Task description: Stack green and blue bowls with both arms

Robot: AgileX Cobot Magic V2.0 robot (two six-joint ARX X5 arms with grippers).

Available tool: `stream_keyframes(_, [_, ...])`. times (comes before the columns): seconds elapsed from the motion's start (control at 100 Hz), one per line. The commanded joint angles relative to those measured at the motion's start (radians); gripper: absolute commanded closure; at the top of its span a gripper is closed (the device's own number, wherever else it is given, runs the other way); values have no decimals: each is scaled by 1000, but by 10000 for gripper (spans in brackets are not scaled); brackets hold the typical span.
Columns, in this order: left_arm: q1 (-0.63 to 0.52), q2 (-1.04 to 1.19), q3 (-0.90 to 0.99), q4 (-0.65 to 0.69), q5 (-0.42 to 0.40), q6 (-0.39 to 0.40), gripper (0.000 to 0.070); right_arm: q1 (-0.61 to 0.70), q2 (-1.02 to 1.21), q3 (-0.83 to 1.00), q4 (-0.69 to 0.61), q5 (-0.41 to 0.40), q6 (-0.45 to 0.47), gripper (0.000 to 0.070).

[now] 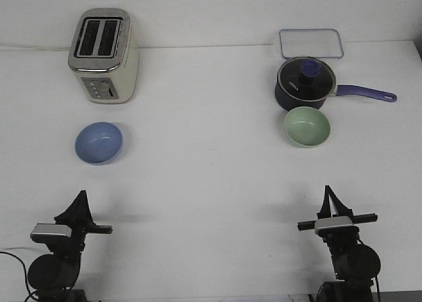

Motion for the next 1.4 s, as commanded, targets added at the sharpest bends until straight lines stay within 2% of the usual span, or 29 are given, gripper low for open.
stream_keyframes(0.0, [0,0,-19,10,-3,-2,688,0,0,-2,36,-6,85,700])
stream_keyframes(0.09, [0,0,-19,10,-3,-2,688,0,0,-2,53,-2,226,700])
stream_keyframes(0.19, [0,0,-19,10,-3,-2,688,0,0,-2,55,11,469,700])
stream_keyframes(0.31, [0,0,-19,10,-3,-2,688,-1,1,25,29,11,623,700])
stream_keyframes(0.37, [0,0,-19,10,-3,-2,688,-1,16,62,0,10,661,700])
stream_keyframes(0.44, [0,0,-19,10,-3,-2,688,-1,56,127,-49,16,663,700])
stream_keyframes(0.56, [0,0,-19,10,-3,-2,688,-1,201,290,-161,69,653,700])
stream_keyframes(0.67, [0,0,-19,10,-3,-2,688,-1,389,455,-235,56,624,700])
stream_keyframes(0.7, [0,0,-19,10,-3,-2,688,-1,442,502,-259,47,612,675])
stream_keyframes(0.73, [0,0,-19,10,-3,-2,688,-1,492,548,-284,42,604,605])
stream_keyframes(0.75, [0,0,-19,10,-3,-2,688,-1,528,580,-304,38,600,528])
stream_keyframes(0.76, [0,0,-19,10,-3,-2,688,-1,545,595,-312,35,598,483])
stream_keyframes(0.77, [0,0,-19,10,-3,-2,688,-1,571,618,-327,34,594,408])
stream_keyframes(0.78, [0,0,-19,10,-3,-2,688,-1,580,626,-332,33,593,380])
stream_keyframes(0.79, [0,0,-19,10,-3,-2,688,-1,607,649,-346,32,590,298])
stream_keyframes(0.8, [0,0,-19,10,-3,-2,688,-1,616,656,-351,32,589,272])
stream_keyframes(0.82, [0,0,-19,10,-3,-2,688,-1,658,692,-374,32,583,166])
stream_keyframes(0.83, [0,0,-19,10,-3,-2,688,-1,676,707,-385,32,578,134])
stream_keyframes(0.86, [0,0,-19,10,-3,-2,688,-1,727,749,-412,34,566,101])
stream_keyframes(1.03, [0,0,-19,10,-3,-2,688,-24,996,951,-514,36,530,102])
stream_keyframes(1.39, [0,0,-19,10,-3,-2,688,-86,1529,1276,-606,29,443,105])
